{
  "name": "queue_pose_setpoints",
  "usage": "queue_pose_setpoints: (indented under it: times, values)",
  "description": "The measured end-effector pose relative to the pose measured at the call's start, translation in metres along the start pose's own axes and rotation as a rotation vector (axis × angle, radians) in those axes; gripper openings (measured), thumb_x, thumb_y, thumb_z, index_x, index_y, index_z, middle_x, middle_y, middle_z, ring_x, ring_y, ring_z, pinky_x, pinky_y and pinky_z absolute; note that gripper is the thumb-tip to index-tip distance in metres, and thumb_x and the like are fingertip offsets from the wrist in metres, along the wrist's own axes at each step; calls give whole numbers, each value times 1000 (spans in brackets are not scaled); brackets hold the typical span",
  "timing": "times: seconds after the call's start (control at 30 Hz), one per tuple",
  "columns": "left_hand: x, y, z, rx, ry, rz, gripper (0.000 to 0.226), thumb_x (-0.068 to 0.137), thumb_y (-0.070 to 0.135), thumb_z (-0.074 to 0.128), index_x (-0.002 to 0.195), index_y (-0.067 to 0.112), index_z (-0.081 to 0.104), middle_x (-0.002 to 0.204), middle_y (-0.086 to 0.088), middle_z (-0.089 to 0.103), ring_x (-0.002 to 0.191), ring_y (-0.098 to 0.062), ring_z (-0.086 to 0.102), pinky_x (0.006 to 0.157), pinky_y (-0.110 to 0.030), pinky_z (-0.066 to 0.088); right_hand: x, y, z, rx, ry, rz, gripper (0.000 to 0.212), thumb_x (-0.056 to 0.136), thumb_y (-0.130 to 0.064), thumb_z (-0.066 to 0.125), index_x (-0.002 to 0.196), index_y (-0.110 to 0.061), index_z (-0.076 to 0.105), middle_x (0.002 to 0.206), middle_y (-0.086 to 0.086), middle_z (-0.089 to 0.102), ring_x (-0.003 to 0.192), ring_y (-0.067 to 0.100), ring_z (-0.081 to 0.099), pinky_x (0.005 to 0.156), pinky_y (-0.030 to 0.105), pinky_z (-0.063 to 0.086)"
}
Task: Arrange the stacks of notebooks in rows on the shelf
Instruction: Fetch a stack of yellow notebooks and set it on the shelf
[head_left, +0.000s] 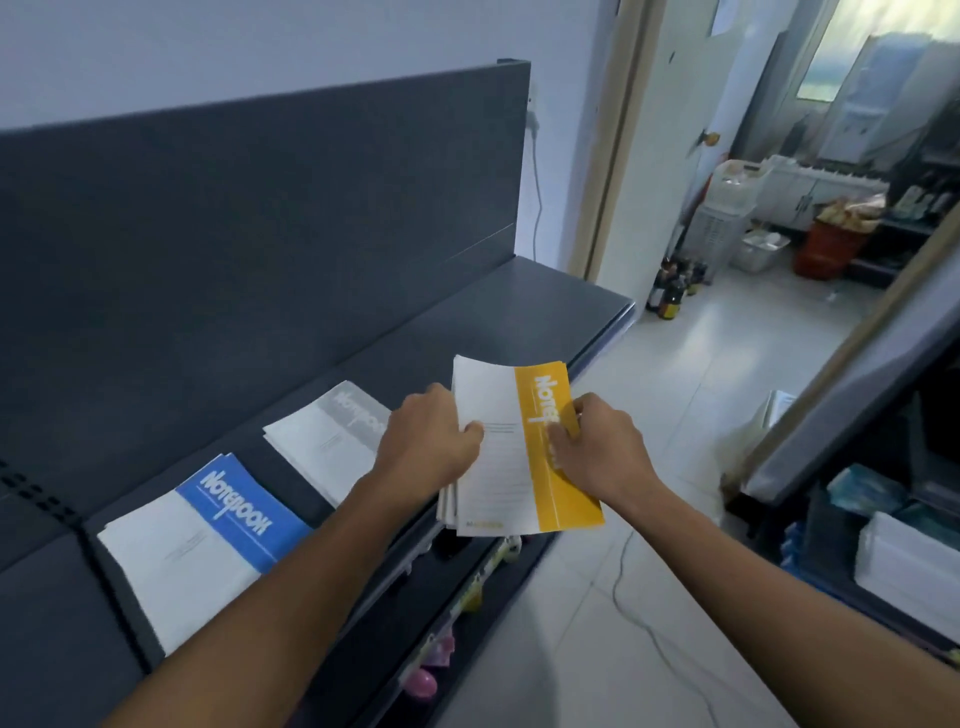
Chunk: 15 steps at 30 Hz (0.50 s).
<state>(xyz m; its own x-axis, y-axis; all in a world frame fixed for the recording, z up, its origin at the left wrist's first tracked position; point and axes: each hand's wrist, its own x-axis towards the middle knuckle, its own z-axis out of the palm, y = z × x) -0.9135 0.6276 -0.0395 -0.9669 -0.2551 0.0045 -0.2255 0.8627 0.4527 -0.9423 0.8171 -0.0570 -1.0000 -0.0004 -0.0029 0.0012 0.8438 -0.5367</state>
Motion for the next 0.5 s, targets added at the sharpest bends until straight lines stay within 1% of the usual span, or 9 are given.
queue_pose_setpoints:
  times: [0.03, 0.07, 0.17, 0.23, 0.3, 0.33, 0.43, 0.5]
  values:
    - [5, 8, 5, -8, 6, -13, 33, 91, 43, 64, 98, 14, 49, 83, 3, 51, 74, -18, 51, 55, -29, 36, 11, 8, -4, 5, -8, -2, 26, 95, -35, 52, 108, -13, 56, 103, 8, 67, 90, 30, 62, 73, 39, 52]
    - [11, 16, 9, -16, 14, -31, 33, 90, 43, 65, 98, 14, 51, 84, 3, 52, 75, -18, 53, 55, -29, 36, 22, 15, -7, 15, -17, -4, 25, 94, -34, 52, 107, -13, 57, 101, 8, 66, 88, 30, 62, 72, 38, 51]
    - [23, 33, 20, -25, 33, -93, 34, 90, 42, 64, 101, 12, 53, 93, -3, 59, 85, -25, 58, 63, -34, 42, 51, 26, -12, 13, -56, -36, 24, 93, -32, 51, 108, -15, 57, 99, 6, 65, 84, 27, 61, 70, 37, 50]
    - [32, 39, 26, -29, 54, -130, 33, 90, 40, 64, 99, 11, 52, 92, -3, 58, 84, -26, 57, 61, -34, 41, 68, 28, -11, 12, -84, -59, 23, 93, -34, 51, 107, -17, 55, 98, 4, 63, 83, 26, 60, 74, 40, 51]
    - [43, 41, 30, -29, 71, -167, 32, 91, 39, 63, 97, 11, 51, 89, -2, 56, 81, -23, 56, 57, -32, 38, 87, 27, -8, 15, -113, -74, 21, 92, -37, 51, 104, -20, 53, 95, 0, 62, 83, 25, 61, 81, 46, 54]
    - [49, 40, 32, -27, 76, -179, 31, 91, 39, 63, 95, 11, 50, 88, -2, 56, 78, -22, 55, 55, -31, 36, 97, 25, -6, 14, -127, -87, 20, 92, -38, 50, 103, -21, 53, 93, -1, 61, 82, 25, 61, 82, 48, 54]
    - [70, 33, 37, -32, 82, -225, 31, 91, 39, 62, 86, 12, 46, 82, -1, 56, 68, -16, 51, 49, -29, 32, 127, 18, 3, 12, -159, -142, 19, 93, -38, 50, 103, -21, 52, 93, -2, 61, 80, 21, 61, 77, 45, 56]
    - [87, 25, 42, -35, 95, -272, 31, 91, 40, 62, 86, 13, 46, 81, 0, 56, 67, -14, 51, 47, -28, 32, 147, 12, 12, 18, -181, -181, 19, 95, -39, 51, 104, -23, 51, 93, -4, 60, 78, 18, 60, 69, 39, 54]
